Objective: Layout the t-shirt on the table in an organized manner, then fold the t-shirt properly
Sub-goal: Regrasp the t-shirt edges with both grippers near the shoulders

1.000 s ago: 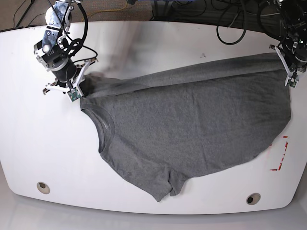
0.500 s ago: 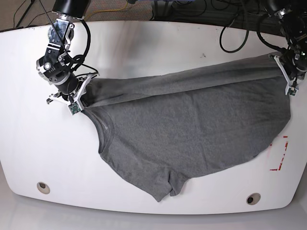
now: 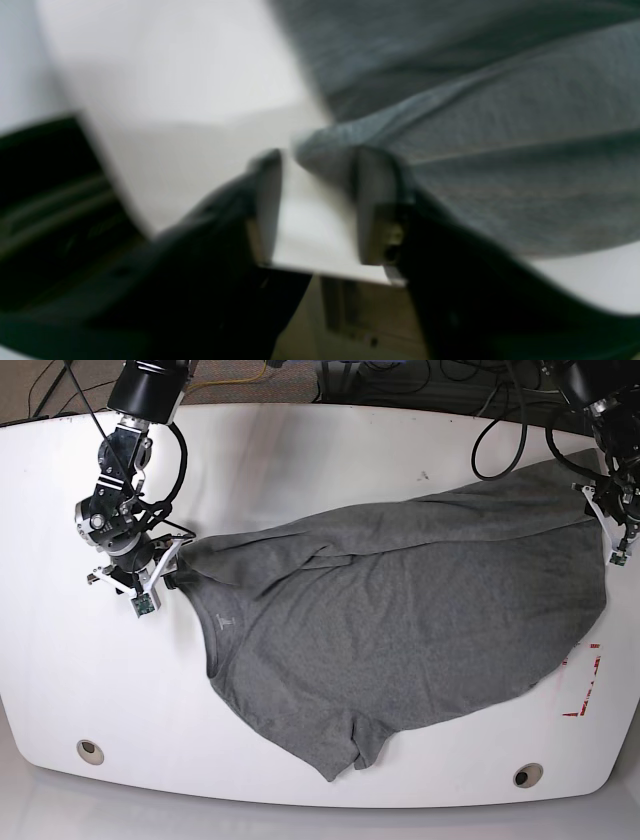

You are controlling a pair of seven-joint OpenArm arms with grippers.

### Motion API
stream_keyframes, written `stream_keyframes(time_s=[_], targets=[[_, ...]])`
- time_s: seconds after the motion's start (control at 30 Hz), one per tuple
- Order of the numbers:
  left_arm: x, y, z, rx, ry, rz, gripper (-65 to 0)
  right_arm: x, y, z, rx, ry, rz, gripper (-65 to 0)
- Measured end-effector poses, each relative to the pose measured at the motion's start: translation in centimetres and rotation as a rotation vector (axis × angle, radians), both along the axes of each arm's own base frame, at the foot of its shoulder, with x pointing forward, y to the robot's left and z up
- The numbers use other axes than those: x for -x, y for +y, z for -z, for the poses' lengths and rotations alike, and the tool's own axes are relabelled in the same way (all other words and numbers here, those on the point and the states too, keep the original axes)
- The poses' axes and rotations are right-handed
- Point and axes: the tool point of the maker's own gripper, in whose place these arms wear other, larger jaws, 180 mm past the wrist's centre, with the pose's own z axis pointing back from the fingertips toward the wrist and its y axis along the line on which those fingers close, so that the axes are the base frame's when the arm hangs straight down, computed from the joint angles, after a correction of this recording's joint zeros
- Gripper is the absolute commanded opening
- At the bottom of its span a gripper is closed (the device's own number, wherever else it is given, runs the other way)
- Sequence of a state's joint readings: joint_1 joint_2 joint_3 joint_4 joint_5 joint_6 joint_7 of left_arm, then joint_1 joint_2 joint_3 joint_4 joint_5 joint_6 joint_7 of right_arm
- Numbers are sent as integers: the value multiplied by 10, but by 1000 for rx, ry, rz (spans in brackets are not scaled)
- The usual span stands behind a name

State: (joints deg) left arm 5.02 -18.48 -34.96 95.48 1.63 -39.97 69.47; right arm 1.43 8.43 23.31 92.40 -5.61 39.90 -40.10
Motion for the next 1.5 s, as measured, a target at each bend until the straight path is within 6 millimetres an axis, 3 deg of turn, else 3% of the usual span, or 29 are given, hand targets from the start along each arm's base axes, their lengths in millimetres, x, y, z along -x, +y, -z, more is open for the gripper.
stream_keyframes(time_s=[0.1,0.17,0.33,0.5,0.63,0.87,1.17,1.33,1.5], targets=[[-4,2,-4,-4,-14,-5,-214,-2,-1,-2,2,-7,-1,-165],[-9,1,-6,0,-27,-4,-225,-4,2,-4,-3,-16,-6,-125],[-22,2,-18,-7,-72,8,-228,-2,5,-21,16,-57,-18,-117],[-32,9,-47,-75,-130,25,-224,11,5,-45,75,-108,-34,-117],[-43,2,-71,-110,-200,52,-224,29,6,-46,110,-78,-39,-117],[-67,-3,-100,-124,-310,72,-224,45,29,-33,44,-53,-31,-117],[-44,25,-106,-133,-333,-51,-228,61,50,-8,-40,11,-11,-117],[-25,45,-110,-155,-332,-128,-228,52,54,11,-90,50,7,-119],[-7,52,-103,-156,-309,-165,-228,40,57,22,-125,68,9,-119]])
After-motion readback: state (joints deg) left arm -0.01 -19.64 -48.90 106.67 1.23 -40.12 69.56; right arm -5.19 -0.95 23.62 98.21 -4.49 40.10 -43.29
